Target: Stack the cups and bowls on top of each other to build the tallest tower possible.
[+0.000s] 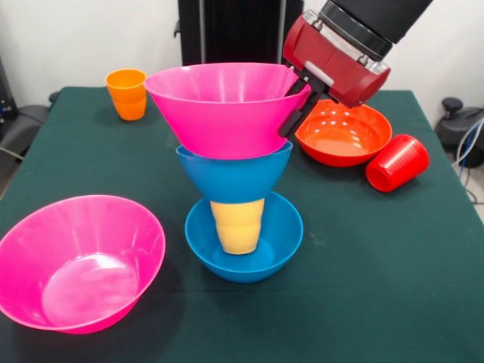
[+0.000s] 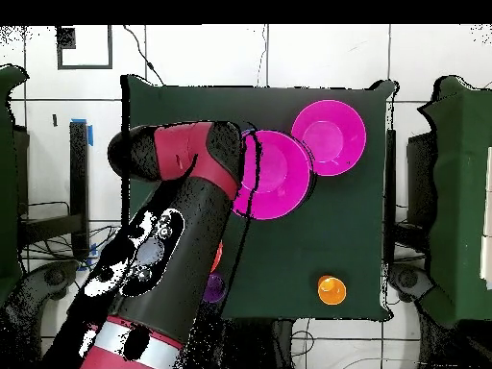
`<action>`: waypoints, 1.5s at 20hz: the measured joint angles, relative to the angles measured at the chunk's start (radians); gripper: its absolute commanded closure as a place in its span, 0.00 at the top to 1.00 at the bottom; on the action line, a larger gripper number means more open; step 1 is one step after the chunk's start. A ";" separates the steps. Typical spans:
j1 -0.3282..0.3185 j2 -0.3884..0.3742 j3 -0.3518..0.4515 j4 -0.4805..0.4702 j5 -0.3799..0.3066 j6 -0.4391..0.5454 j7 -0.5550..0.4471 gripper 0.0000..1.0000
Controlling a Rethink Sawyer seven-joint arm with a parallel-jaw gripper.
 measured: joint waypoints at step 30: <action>-0.028 0.047 0.040 -0.119 0.000 -0.056 0.000 0.00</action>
